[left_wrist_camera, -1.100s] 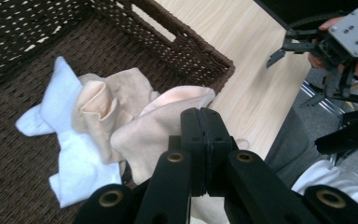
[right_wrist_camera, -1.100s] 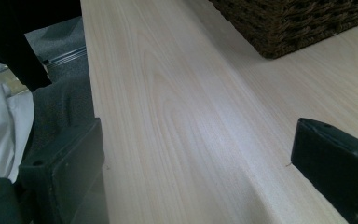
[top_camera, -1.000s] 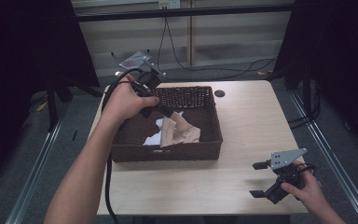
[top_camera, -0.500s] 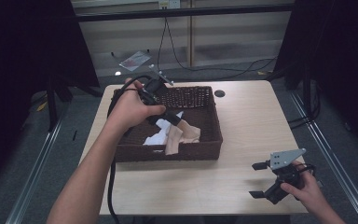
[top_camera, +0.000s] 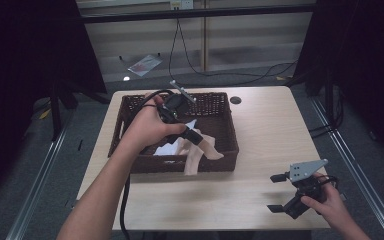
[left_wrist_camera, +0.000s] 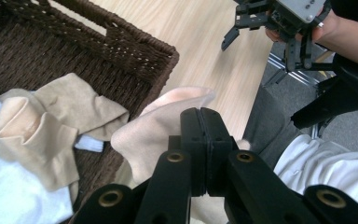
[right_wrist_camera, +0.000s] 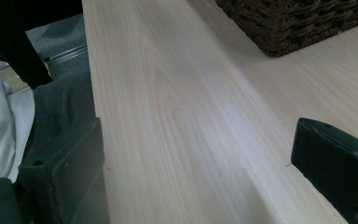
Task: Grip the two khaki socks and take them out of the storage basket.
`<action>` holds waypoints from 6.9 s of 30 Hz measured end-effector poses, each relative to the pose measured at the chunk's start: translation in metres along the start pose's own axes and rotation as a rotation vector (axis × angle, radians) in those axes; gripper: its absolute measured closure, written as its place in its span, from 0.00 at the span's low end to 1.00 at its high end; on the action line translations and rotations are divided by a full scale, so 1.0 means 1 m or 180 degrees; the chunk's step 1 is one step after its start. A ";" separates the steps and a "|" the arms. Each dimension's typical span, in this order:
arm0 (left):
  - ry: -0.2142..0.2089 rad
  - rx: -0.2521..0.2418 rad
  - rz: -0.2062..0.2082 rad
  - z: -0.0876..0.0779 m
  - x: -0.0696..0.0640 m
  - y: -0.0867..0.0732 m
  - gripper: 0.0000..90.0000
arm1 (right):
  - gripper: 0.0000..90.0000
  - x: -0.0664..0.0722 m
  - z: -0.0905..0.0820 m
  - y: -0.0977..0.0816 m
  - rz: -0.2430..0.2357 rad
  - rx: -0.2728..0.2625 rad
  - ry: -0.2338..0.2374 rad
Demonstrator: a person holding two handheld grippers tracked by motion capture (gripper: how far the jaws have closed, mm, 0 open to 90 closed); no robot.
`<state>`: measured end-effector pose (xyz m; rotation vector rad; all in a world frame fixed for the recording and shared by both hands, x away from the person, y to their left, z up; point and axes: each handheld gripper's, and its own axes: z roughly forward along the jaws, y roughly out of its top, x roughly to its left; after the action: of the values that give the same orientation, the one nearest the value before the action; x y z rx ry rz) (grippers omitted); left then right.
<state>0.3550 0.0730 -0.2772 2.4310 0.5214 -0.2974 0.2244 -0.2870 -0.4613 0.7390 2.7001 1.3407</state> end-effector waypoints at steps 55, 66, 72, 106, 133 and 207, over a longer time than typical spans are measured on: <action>0.0567 -0.0033 0.0050 0.054 0.050 -0.016 0.16 | 0.03 0.000 -0.001 0.000 -0.0003 -0.0007 0.0009; 0.0744 0.0083 -0.0090 0.064 0.080 -0.026 0.16 | 0.03 0.000 0.001 0.000 -0.0021 0.0017 0.0017; 0.0832 0.0078 -0.0135 0.067 0.093 -0.030 0.16 | 0.03 0.000 0.001 0.000 -0.0019 0.0016 0.0018; 0.0951 0.0301 -0.0493 0.101 0.145 -0.043 0.54 | 0.03 0.000 0.000 0.000 -0.0017 0.0014 0.0037; 0.0627 0.0258 -0.0649 0.063 0.118 -0.030 0.93 | 0.03 0.000 0.000 0.000 -0.0014 0.0022 0.0019; -0.0062 0.0411 0.0111 0.016 0.003 0.010 0.92 | 0.03 0.000 0.001 0.000 -0.0019 0.0036 0.0038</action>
<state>0.3603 0.0564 -0.2855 2.5565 0.4634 -0.3495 0.2247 -0.2857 -0.4619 0.7255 2.7191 1.3340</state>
